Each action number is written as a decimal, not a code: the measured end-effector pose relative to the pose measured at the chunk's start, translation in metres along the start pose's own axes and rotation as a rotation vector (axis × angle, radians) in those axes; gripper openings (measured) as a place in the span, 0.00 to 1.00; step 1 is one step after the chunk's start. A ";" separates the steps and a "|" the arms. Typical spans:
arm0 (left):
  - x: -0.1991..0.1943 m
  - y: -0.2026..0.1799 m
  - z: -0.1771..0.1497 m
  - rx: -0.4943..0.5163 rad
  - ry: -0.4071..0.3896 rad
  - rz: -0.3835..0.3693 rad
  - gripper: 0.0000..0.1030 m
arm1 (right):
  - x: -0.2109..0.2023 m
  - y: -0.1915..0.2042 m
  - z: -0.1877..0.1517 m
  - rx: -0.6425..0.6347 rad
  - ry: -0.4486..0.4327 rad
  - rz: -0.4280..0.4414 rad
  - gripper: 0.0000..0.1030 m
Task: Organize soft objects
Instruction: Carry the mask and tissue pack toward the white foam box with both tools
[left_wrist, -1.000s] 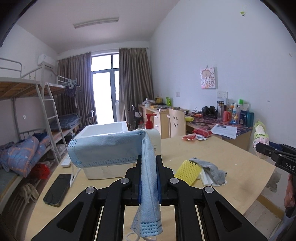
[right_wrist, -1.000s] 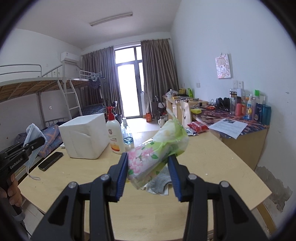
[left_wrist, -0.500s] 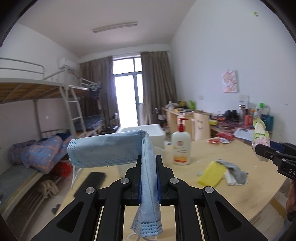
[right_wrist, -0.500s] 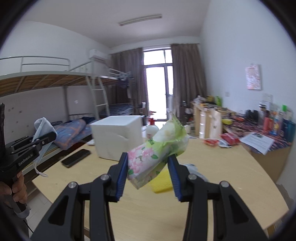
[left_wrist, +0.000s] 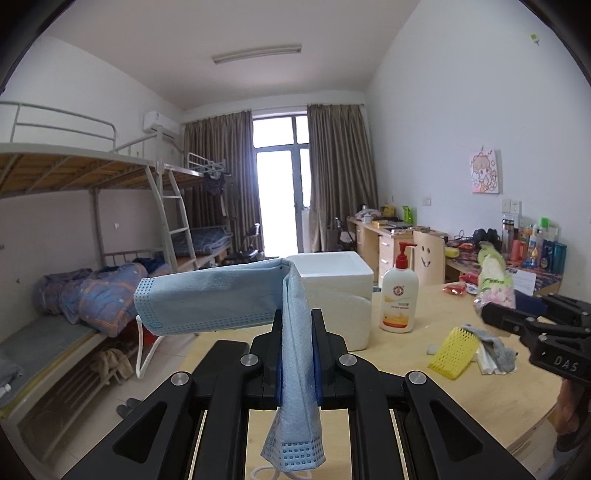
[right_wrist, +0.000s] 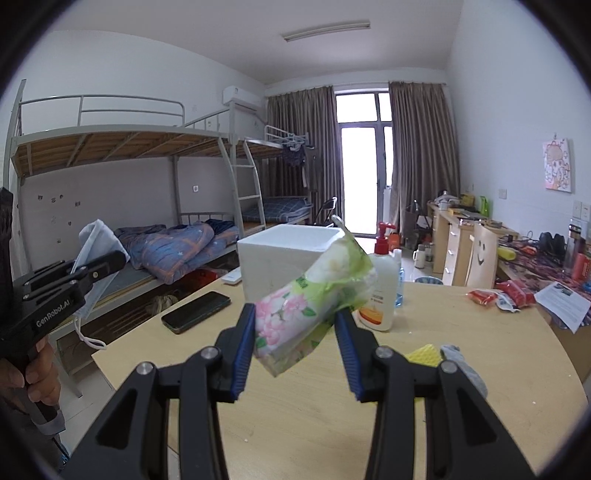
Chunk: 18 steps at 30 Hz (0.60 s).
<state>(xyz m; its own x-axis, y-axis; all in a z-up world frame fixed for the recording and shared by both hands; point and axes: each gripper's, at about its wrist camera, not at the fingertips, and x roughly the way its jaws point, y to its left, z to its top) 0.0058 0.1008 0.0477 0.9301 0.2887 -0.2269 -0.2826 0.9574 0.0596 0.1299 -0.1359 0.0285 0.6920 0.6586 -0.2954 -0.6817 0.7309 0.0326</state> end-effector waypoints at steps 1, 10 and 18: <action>0.001 0.001 0.001 0.000 0.000 0.001 0.12 | 0.002 0.001 0.001 0.000 0.003 0.002 0.46; 0.024 0.005 0.015 0.010 -0.002 -0.034 0.12 | 0.025 0.008 0.017 -0.018 0.019 0.024 0.46; 0.057 0.005 0.031 0.017 0.022 -0.048 0.12 | 0.049 0.003 0.040 -0.025 0.036 0.016 0.46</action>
<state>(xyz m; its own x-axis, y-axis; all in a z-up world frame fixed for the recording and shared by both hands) 0.0647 0.1218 0.0654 0.9372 0.2421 -0.2510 -0.2334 0.9702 0.0645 0.1709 -0.0943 0.0522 0.6726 0.6628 -0.3291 -0.6985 0.7155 0.0135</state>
